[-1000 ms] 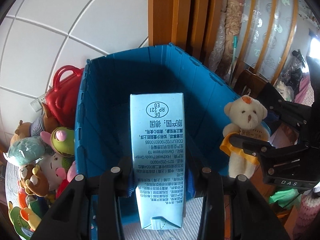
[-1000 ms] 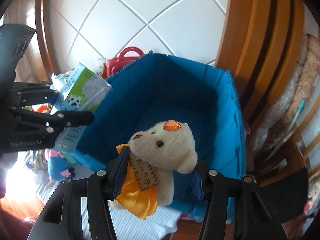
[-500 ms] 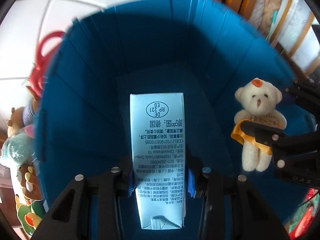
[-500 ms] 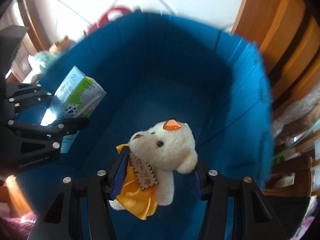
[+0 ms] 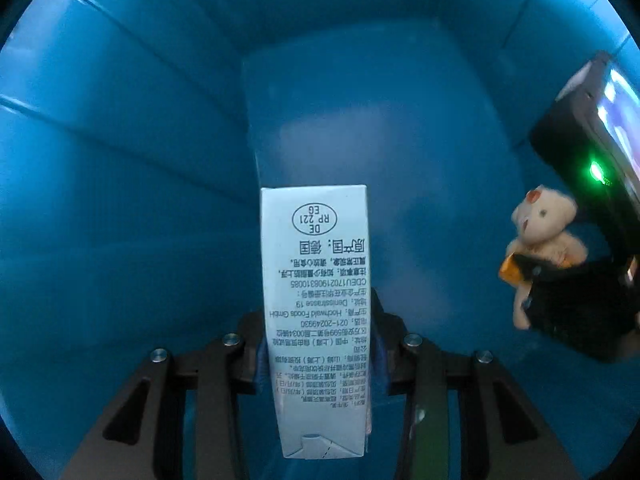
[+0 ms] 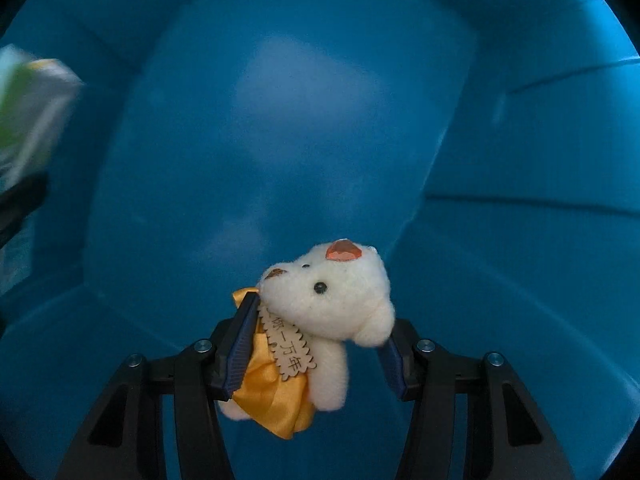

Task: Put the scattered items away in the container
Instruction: 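Open the left tool to drop the carton while the right tool releases the bear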

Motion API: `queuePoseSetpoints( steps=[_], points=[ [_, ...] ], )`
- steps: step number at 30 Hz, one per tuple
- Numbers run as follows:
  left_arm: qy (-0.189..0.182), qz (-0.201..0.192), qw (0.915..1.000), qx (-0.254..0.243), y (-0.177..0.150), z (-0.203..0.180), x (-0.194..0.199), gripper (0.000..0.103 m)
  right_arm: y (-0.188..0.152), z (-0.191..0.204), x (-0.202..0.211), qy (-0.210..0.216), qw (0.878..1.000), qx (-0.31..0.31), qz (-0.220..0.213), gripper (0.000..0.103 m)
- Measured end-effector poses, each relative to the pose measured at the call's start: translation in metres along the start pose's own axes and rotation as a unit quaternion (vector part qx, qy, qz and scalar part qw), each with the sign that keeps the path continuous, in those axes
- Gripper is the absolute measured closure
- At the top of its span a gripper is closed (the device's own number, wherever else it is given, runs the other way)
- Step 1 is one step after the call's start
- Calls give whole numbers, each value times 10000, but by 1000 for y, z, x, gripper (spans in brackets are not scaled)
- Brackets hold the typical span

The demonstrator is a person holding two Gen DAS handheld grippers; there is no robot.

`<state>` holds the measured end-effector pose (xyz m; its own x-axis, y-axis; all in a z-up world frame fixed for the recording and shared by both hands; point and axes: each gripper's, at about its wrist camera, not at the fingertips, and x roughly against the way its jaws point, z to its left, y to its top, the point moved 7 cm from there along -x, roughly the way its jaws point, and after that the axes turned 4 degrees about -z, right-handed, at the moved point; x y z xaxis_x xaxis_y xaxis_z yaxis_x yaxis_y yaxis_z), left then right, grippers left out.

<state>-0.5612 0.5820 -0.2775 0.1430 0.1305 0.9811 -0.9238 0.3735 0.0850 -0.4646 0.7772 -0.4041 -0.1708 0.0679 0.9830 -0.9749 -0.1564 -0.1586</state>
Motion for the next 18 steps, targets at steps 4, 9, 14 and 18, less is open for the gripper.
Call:
queuePoseSetpoints(
  steps=[4, 9, 14, 18],
  points=[
    [313, 298, 9987, -270, -8, -13, -37, 64, -4, 2, -33, -295, 9981, 178, 503, 49],
    [95, 493, 9987, -50, -11, -22, -66, 64, -17, 4, -58, -338, 9953, 234, 875, 49],
    [-80, 834, 9958, -357, -26, -50, -90, 64, -19, -2, -71, -490, 9924, 256, 1096, 48],
    [-107, 804, 9953, -533, -31, -62, -94, 60, -22, -5, -77, -496, 9900, 270, 1294, 46]
  ],
)
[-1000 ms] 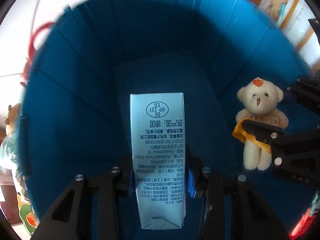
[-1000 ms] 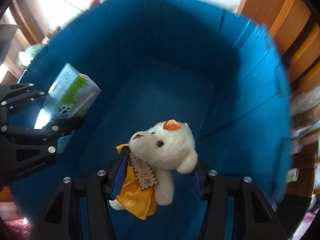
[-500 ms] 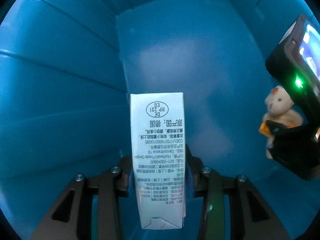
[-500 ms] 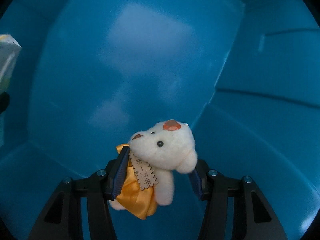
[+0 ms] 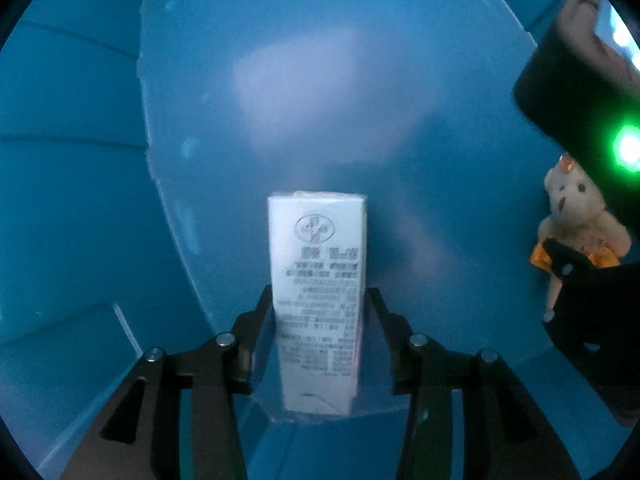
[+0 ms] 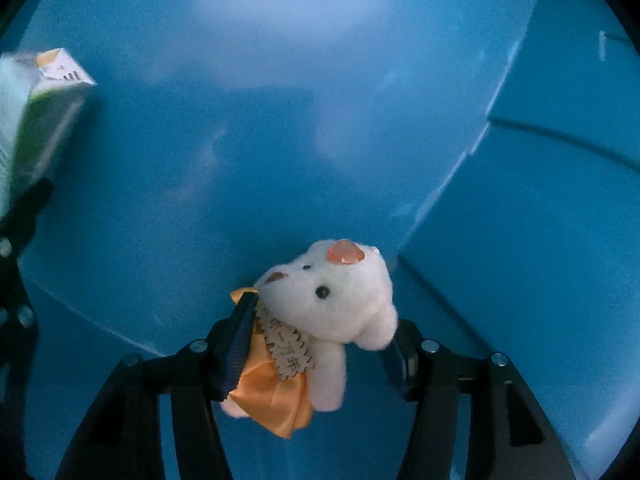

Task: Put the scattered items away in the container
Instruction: 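Open the left tool to drop the carton while the right tool releases the bear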

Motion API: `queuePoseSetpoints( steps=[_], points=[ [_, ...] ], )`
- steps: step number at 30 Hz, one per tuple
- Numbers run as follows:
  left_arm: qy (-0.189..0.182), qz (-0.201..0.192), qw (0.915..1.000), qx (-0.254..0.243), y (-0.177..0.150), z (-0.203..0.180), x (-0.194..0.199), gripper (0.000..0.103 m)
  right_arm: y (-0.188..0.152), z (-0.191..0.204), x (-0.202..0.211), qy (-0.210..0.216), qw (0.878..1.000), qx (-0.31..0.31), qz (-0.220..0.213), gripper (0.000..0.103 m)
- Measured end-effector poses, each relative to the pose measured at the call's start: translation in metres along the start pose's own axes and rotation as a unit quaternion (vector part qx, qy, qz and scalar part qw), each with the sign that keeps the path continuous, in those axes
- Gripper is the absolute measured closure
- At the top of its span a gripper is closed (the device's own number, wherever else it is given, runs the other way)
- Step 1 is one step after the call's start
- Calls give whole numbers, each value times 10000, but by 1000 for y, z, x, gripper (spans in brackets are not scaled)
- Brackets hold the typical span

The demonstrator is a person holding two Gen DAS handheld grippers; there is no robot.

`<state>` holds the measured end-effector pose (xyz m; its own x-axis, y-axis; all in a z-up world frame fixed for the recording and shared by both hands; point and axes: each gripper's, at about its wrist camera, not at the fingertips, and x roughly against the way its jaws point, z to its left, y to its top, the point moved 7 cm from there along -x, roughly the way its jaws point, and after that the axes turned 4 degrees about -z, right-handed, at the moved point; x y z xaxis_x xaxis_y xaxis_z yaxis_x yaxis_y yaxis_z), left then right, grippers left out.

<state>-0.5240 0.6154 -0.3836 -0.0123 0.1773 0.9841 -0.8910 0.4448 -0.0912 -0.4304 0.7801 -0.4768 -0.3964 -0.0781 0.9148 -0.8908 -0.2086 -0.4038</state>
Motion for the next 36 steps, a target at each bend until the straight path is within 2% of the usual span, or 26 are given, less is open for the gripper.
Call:
queuePoseSetpoints(
  steps=[3, 7, 9, 11, 13, 15, 19, 22, 26, 28, 34, 36],
  points=[
    [-14, -190, 9996, 216, 5, 4, 9, 60, 1, -4, 2, 24, 10000, -23, 12, 45],
    [23, -182, 9991, 391, 3, 7, 10, 49, 3, -8, 7, 107, 9999, -111, -2, 43],
    [98, -174, 9992, 334, 1, 4, 11, 48, 2, -7, 8, 142, 9998, -99, 25, 39],
    [119, -160, 9993, 309, 0, 1, 12, 43, 3, -5, 11, 205, 9998, -51, 40, 26],
    [98, -131, 9991, 383, 4, -1, 19, 41, 4, -6, 17, 216, 9998, -8, 17, 20],
    [37, -88, 9988, 472, 11, 1, 28, 41, 5, -8, 23, 196, 9998, 25, -30, 19],
    [24, -140, 9988, 478, 4, 10, 44, 41, 7, -14, 41, 171, 9997, 50, -143, 19],
    [-62, -406, 9975, 571, 9, 13, 72, 41, 6, -16, 59, 169, 9995, 102, -265, 19],
    [-20, -833, 9937, 747, 8, 15, 130, 41, -3, -31, 83, 276, 9984, -65, -479, 19],
    [-166, -947, 9919, 826, 17, 33, 136, 41, -8, -40, 98, 362, 9972, -204, -617, 19],
    [-361, -1068, 9908, 755, -2, 32, 176, 41, -22, -47, 122, 526, 9948, -389, -785, 18],
    [-314, -1141, 9906, 692, -11, 32, 181, 40, -32, -42, 129, 519, 9945, -384, -819, 18]
  ],
)
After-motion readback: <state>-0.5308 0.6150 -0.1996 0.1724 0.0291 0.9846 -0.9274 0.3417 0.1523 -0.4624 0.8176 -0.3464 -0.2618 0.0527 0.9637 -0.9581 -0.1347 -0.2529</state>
